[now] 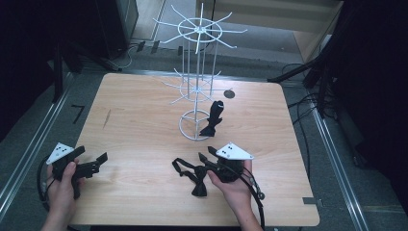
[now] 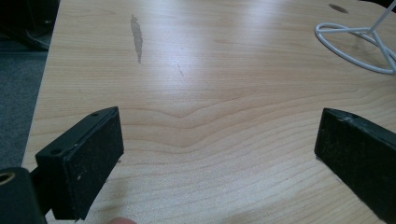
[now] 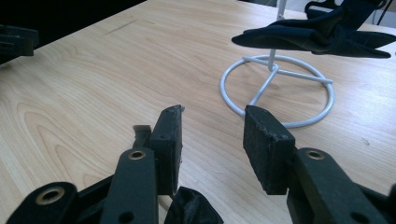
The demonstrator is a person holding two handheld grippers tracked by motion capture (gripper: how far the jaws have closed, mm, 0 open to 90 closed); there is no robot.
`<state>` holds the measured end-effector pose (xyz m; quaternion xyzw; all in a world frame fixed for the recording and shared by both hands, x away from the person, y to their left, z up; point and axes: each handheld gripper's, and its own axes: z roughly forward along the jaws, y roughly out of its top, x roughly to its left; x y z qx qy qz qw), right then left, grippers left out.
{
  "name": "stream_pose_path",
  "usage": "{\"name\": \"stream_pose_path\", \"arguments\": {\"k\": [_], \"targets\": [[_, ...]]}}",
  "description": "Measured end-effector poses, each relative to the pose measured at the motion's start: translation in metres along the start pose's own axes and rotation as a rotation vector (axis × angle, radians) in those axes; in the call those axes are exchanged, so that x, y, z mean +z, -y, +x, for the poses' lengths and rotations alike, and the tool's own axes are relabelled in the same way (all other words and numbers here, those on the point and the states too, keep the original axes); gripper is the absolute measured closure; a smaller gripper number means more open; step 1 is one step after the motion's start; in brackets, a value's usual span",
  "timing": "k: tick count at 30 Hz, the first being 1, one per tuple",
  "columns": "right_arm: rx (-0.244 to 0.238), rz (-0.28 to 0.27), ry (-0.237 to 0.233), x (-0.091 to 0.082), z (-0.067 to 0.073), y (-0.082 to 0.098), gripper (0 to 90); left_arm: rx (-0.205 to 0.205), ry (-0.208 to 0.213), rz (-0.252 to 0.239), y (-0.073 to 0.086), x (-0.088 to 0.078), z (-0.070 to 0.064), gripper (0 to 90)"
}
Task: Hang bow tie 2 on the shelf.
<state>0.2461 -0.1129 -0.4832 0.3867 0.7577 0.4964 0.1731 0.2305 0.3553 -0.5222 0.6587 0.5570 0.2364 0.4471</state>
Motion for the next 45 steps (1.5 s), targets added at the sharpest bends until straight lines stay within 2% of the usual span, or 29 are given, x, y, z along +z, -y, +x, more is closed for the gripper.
{"name": "stream_pose_path", "arguments": {"k": [6, 17, 28, 37, 45], "targets": [[0.001, 0.005, -0.013, 0.002, 0.003, 0.001, 58.5, -0.003, 0.001, -0.001, 0.0, 0.0, 0.0, 1.6], [-0.01, 0.056, -0.069, 0.013, 0.014, 0.008, 59.7, -0.001, 0.002, -0.001, 0.0, 0.0, 0.0, 1.6], [-0.012, 0.098, -0.076, 0.023, 0.017, 0.016, 60.1, -0.001, 0.002, -0.001, 0.0, 0.0, 0.0, 1.7], [-0.032, 0.133, -0.087, 0.033, 0.02, 0.023, 59.9, -0.001, 0.002, -0.001, 0.0, 0.0, 0.0, 1.6], [-0.046, 0.162, -0.074, 0.039, 0.023, 0.028, 58.1, -0.001, 0.002, -0.001, 0.0, 0.0, 0.0, 1.6]]}}
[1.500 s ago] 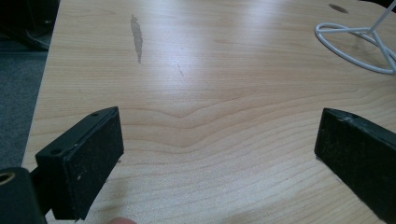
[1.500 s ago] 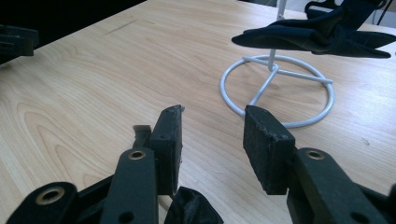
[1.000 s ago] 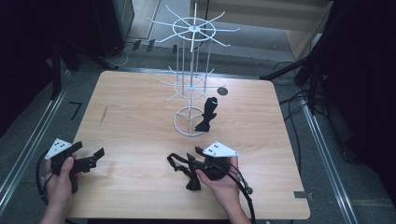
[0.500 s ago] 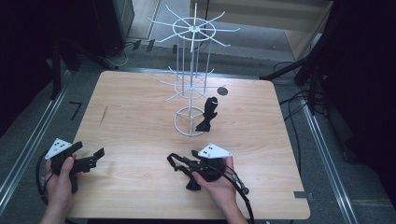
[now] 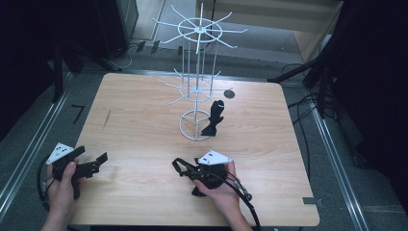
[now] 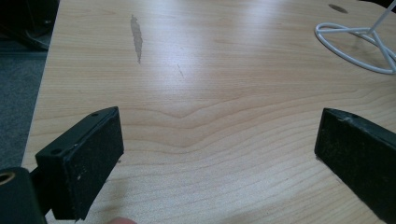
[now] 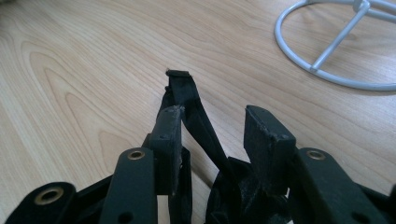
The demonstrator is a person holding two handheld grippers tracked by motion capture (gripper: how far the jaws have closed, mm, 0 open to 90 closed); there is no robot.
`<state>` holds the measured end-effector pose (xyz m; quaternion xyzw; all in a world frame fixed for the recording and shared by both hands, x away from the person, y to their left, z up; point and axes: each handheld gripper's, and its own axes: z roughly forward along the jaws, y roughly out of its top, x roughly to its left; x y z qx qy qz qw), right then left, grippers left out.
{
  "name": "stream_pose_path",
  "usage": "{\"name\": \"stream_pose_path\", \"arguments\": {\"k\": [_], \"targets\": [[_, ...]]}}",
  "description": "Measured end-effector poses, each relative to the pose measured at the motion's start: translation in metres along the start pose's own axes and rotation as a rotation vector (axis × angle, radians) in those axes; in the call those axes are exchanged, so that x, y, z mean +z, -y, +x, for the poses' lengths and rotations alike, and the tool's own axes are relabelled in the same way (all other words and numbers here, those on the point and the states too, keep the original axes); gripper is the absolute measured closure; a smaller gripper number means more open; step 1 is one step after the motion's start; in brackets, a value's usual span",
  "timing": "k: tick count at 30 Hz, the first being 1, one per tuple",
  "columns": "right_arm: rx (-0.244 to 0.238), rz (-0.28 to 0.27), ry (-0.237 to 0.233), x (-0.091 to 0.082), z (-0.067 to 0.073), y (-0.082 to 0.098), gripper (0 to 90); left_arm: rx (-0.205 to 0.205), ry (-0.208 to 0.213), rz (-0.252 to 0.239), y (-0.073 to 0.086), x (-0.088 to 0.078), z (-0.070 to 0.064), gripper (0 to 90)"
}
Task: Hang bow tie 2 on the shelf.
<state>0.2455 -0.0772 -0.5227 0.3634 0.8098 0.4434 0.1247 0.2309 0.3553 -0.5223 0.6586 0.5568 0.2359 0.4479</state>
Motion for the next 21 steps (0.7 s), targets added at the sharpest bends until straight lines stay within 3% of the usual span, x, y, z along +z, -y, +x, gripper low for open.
{"name": "stream_pose_path", "arguments": {"k": [7, 15, 21], "targets": [[-0.024, 0.04, 0.017, 0.0055, 0.0009, 0.0034, 60.9, 0.0, 0.001, 0.001, 0.0, 0.0, 0.0001, 1.6], [-0.045, 0.056, 0.002, 0.0053, 0.0017, 0.0039, 83.1, 0.0, 0.0, 0.0, 0.0, 0.0, 0.0001, 1.6], [-0.045, 0.048, -0.008, 0.0025, 0.0019, 0.0024, 89.9, 0.0, 0.0, 0.0, 0.0, 0.0, 0.0, 1.6]]}}
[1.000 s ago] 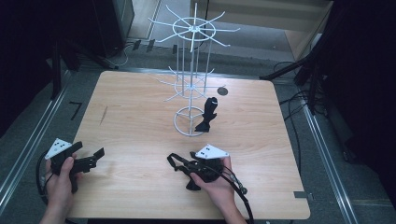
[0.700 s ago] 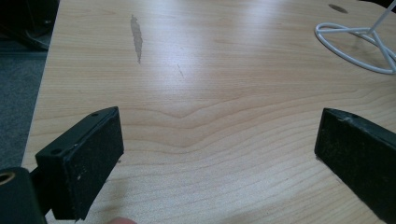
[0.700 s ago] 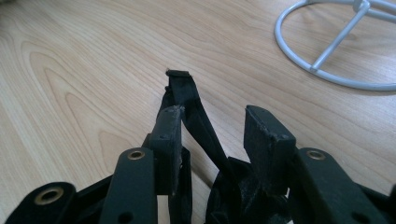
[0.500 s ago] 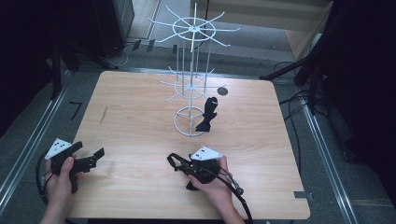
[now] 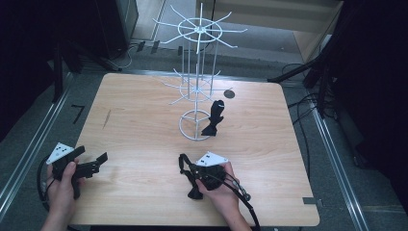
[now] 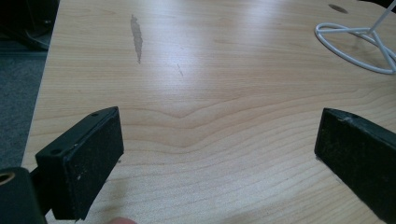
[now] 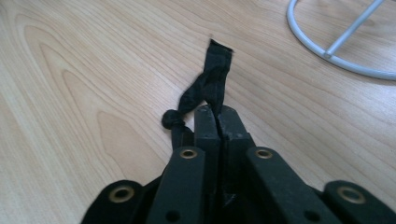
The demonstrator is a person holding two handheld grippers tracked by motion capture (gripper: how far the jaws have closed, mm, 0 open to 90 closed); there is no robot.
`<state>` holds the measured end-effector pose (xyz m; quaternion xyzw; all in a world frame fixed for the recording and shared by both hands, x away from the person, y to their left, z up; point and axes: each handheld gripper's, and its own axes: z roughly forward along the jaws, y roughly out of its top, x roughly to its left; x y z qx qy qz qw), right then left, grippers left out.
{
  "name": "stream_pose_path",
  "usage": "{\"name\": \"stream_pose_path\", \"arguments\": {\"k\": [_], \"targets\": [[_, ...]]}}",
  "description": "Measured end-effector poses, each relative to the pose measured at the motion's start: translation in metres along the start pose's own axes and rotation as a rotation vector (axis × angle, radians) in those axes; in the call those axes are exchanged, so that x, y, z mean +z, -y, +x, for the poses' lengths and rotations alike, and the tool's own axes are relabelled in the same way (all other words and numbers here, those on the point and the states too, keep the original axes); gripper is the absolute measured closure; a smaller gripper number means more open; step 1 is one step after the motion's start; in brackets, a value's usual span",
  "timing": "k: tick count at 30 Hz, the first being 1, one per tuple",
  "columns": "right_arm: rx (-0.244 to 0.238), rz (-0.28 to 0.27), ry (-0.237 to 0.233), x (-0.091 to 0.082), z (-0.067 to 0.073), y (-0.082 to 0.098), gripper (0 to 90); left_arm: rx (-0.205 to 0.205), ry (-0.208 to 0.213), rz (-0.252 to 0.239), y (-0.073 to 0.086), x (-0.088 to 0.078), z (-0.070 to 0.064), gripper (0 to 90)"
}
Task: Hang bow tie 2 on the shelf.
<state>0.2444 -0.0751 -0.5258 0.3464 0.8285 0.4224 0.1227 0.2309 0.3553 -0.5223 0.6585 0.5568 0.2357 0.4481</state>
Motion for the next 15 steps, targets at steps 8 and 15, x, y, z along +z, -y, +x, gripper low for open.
{"name": "stream_pose_path", "arguments": {"k": [8, 15], "targets": [[-0.024, -0.026, 0.007, -0.007, 0.003, -0.005, 90.0, 0.0, 0.0, 0.001, 0.0, 0.0, 0.0, 1.6], [-0.042, -0.056, 0.016, -0.014, 0.008, -0.011, 90.0, 0.0, 0.0, 0.001, 0.0, 0.0, 0.0, 1.7]]}}
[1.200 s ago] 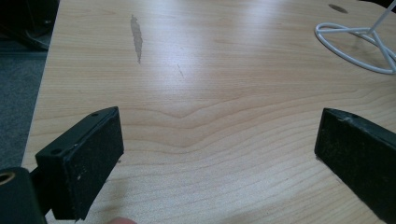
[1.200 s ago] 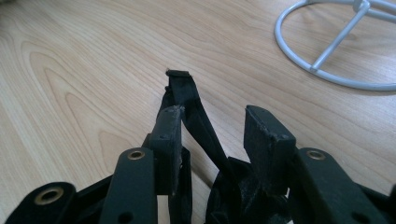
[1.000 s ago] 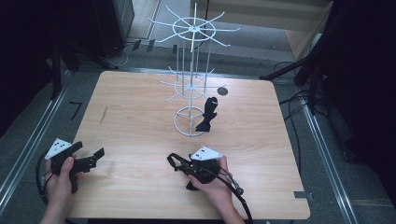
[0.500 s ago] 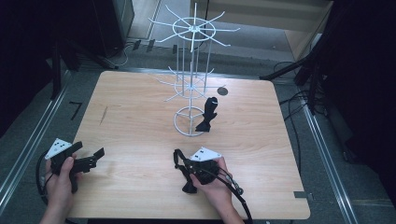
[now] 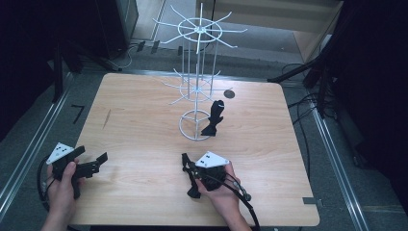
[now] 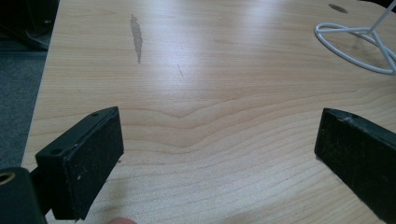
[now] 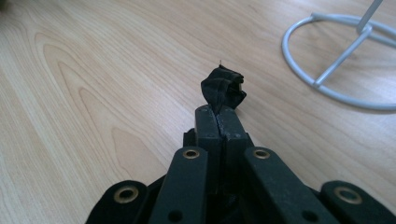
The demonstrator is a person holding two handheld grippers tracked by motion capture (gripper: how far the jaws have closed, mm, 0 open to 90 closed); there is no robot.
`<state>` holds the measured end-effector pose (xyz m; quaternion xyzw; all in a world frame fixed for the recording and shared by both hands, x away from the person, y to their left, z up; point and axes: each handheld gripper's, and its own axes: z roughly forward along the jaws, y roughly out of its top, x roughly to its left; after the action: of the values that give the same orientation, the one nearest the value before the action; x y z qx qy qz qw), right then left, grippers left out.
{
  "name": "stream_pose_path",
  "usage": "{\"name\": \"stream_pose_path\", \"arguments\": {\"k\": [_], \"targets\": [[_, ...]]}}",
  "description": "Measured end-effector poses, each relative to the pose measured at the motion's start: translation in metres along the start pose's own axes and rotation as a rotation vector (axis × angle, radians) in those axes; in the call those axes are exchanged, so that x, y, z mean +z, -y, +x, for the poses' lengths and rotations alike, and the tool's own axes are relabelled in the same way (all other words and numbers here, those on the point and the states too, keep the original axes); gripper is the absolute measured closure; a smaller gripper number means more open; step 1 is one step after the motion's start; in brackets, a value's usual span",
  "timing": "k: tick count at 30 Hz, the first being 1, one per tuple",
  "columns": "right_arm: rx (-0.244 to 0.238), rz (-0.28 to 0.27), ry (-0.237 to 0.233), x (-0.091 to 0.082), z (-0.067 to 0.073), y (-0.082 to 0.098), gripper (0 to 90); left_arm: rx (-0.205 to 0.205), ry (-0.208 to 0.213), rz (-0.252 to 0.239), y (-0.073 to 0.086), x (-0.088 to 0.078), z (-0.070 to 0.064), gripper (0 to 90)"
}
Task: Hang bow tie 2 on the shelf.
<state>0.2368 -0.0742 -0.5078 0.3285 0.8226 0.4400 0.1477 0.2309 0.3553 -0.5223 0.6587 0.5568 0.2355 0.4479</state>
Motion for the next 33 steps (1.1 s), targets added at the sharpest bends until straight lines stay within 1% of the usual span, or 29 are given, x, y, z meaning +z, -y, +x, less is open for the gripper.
{"name": "stream_pose_path", "arguments": {"k": [3, 7, 10, 12, 18, 33], "targets": [[-0.006, -0.025, -0.001, -0.005, 0.001, -0.005, 90.0, 0.0, 0.0, 0.001, 0.0, 0.0, 0.0, 1.6], [-0.015, -0.039, 0.002, -0.009, 0.002, -0.008, 90.0, 0.0, 0.0, 0.0, 0.0, 0.0, 0.0, 1.6], [-0.023, -0.059, 0.008, -0.013, 0.002, -0.011, 90.0, 0.0, 0.0, 0.0, 0.0, 0.0, 0.0, 1.6], [-0.018, -0.059, 0.007, -0.014, 0.002, -0.012, 90.0, 0.0, 0.0, 0.0, 0.0, 0.0, 0.0, 1.6], [-0.015, -0.091, 0.017, -0.021, 0.001, -0.017, 90.0, 0.0, 0.0, 0.0, 0.0, 0.0, 0.0, 1.6], [-0.021, -0.148, 0.036, -0.033, -0.003, -0.025, 90.0, 0.0, 0.0, 0.0, 0.0, 0.0, 0.0, 1.6]]}}
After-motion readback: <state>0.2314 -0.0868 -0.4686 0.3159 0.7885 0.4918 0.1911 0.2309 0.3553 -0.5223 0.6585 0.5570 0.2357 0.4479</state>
